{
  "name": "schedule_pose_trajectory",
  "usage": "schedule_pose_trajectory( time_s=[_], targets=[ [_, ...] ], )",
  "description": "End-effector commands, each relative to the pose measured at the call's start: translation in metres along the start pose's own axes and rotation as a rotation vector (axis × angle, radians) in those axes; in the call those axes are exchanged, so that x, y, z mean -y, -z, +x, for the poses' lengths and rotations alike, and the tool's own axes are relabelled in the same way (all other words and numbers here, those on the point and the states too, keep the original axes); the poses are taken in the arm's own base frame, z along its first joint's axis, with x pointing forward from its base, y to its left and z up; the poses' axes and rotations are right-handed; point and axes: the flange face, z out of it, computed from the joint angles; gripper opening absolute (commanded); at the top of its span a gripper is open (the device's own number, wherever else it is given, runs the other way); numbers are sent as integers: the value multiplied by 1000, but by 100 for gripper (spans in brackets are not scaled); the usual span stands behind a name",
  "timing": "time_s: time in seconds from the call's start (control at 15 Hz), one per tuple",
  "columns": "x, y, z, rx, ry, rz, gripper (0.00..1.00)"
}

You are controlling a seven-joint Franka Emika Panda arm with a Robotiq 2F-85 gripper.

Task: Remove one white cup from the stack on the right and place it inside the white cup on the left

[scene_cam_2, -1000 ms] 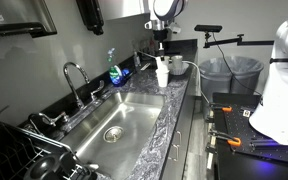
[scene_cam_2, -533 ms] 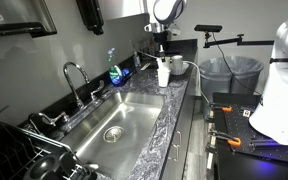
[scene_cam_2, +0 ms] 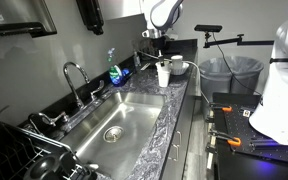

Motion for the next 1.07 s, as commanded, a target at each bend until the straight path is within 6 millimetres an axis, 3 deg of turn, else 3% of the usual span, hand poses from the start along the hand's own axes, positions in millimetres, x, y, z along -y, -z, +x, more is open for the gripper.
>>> schedule_pose_trajectory(
  time_s=[0.0, 1.0],
  targets=[
    [-4, -5, 12, 16, -3, -13, 1],
    [-2, -36, 26, 54, 14, 30, 1]
  ],
)
